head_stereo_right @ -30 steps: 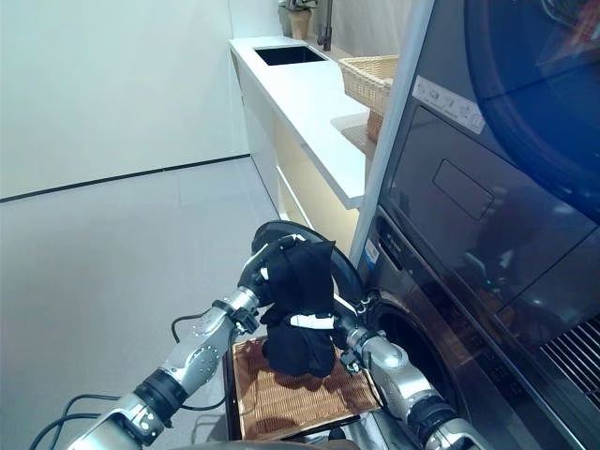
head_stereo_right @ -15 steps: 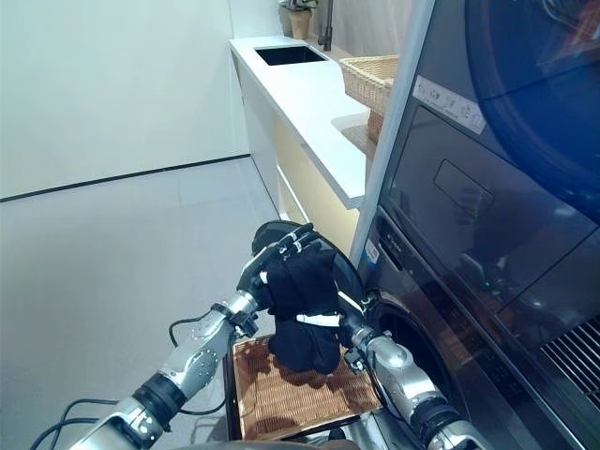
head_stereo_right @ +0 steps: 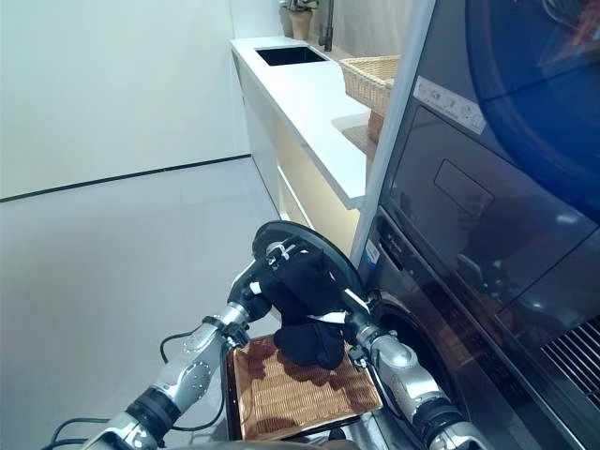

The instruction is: Pick up the clothes and place them into the washing machine

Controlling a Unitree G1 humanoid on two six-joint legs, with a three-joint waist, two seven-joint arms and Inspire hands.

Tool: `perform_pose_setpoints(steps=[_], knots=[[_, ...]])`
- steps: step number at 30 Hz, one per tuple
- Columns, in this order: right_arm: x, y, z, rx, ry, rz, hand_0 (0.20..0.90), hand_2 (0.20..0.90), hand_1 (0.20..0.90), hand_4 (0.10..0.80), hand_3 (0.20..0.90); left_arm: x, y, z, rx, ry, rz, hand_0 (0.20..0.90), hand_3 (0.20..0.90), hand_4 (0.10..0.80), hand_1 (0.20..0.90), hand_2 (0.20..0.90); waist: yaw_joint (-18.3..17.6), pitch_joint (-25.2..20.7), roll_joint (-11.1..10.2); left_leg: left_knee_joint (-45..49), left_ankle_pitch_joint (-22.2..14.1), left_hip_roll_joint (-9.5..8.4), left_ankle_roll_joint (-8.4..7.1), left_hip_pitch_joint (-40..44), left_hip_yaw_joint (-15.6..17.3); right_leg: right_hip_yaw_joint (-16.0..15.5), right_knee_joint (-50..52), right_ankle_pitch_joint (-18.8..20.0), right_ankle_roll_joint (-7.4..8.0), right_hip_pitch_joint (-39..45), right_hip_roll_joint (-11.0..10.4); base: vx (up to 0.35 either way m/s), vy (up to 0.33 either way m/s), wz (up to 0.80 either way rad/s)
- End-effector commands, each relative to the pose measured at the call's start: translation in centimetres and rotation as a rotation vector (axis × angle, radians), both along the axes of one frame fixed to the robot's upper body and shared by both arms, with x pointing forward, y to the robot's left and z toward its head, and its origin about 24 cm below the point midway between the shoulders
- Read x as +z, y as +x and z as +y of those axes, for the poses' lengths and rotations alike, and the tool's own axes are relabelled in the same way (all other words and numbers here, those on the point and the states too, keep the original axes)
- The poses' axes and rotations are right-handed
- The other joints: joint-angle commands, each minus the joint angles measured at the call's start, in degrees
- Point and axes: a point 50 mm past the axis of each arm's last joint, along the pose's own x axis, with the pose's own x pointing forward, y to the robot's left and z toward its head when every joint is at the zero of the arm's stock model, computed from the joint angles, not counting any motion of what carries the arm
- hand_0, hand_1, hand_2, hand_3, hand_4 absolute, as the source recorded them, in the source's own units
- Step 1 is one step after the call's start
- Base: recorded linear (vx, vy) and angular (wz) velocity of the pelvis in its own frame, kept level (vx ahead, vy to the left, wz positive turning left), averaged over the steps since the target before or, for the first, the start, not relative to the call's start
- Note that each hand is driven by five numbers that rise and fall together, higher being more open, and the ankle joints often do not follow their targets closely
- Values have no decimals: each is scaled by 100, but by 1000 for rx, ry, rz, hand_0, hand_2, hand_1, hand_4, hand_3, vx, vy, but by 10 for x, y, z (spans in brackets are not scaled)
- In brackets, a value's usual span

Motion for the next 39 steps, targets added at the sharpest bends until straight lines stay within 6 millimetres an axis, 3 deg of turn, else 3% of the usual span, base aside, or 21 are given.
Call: perform_pose_setpoints(steps=[1,39], knots=[[48,28,1,-53,127,-285,200,200,200,300,200,25,17,4,14,-24,-178,900,900,800,900,900,163,-527,-400,462,-93,192,-428,-240,-262,68,445,276,370,-257,-422,0,0,0],[54,29,-8,-143,184,-318,200,200,200,300,200,-13,1,21,71,57,-38,900,900,800,900,900,192,-483,-453,480,-102,180,-422,-260,-258,77,455,291,354,-275,-421,0,0,0]])
